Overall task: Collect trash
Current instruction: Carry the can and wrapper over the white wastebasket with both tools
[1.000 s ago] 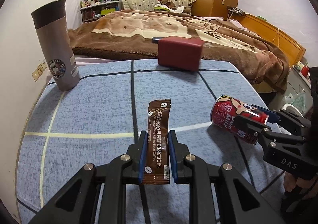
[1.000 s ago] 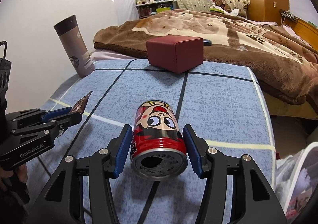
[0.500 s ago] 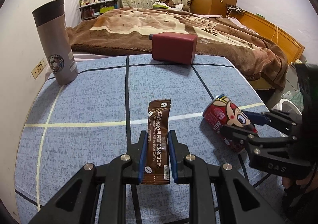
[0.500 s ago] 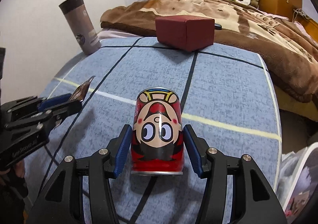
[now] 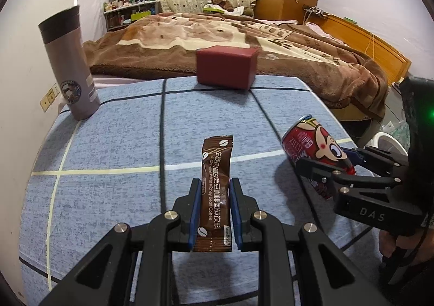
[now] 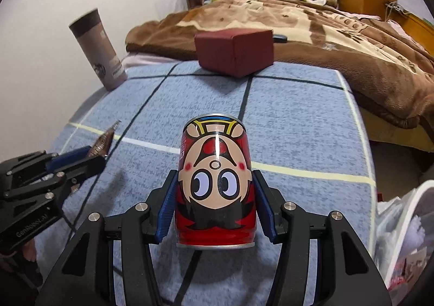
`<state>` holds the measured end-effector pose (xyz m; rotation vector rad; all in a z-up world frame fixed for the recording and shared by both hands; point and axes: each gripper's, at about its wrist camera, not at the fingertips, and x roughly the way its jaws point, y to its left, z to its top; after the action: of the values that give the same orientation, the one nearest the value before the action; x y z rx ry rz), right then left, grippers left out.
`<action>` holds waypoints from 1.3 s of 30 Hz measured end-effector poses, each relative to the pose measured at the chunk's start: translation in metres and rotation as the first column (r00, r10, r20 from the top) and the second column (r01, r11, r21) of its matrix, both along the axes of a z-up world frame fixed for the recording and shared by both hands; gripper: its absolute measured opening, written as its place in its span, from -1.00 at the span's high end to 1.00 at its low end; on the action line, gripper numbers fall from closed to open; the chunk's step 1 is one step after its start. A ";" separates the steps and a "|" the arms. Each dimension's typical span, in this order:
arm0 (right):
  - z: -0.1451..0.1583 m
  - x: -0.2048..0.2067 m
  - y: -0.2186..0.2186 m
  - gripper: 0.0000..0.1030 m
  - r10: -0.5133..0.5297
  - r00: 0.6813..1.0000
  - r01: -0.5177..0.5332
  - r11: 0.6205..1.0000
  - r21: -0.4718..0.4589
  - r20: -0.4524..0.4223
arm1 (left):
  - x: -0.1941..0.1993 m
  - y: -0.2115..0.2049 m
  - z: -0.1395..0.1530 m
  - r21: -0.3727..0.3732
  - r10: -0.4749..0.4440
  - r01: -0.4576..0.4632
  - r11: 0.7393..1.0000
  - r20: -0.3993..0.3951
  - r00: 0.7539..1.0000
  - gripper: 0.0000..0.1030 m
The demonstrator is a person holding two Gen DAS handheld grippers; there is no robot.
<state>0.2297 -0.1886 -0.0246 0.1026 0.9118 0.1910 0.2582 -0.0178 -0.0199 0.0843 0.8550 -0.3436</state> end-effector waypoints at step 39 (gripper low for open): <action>0.039 -0.133 -0.200 -0.05 -0.410 0.904 0.417 0.908 -0.035 0.122 | -0.095 -0.235 0.034 -0.046 -0.385 0.388 0.921 0.058 0.921 0.57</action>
<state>0.0970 -0.3885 0.0144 0.2252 0.7634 -0.2258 0.1636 -0.2529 0.0143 0.2104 0.7783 -0.7350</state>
